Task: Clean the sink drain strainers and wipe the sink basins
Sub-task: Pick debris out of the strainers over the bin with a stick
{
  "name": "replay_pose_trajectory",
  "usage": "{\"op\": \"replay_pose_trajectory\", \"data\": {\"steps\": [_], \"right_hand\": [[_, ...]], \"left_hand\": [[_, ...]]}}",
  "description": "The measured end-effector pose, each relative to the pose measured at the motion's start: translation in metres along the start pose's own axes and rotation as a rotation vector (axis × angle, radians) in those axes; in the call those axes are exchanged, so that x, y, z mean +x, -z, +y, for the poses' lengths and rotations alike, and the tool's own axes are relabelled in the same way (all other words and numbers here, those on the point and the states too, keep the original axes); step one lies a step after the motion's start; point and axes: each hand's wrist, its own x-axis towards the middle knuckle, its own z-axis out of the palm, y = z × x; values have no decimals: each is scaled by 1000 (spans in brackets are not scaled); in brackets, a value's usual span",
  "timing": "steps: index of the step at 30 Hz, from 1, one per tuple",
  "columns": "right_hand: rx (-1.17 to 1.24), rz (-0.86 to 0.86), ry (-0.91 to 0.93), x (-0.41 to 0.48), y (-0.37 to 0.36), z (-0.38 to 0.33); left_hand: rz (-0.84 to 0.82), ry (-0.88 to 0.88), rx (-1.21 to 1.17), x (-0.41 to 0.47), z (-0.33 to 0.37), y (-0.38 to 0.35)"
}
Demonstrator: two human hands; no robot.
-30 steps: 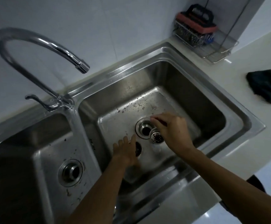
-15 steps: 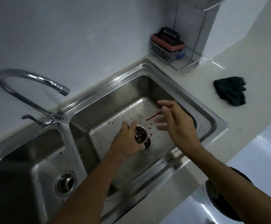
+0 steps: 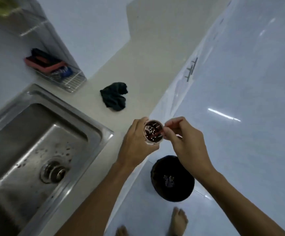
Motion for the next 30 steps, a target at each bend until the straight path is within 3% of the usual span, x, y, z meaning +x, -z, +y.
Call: {"op": "replay_pose_trajectory", "data": {"steps": [4, 9, 15, 21, 26, 30], "right_hand": [[-95, 32, -139, -26, 12, 109], [-166, 14, -272, -71, -14, 260], [-121, 224, -430, -125, -63, 408], [-108, 348, -610, -137, -104, 476], [-67, 327, -594, -135, -119, 484], [-47, 441, -689, -132, -115, 497]], "left_hand": [[-131, 0, -45, -20, -17, -99], [-276, 24, 17, -58, -94, -212], [-493, -31, 121, -84, -178, -323], [-556, -92, 171, -95, -224, -374], [-610, -107, 219, -95, -236, -387], [-622, -126, 248, -94, -238, -391]]}}
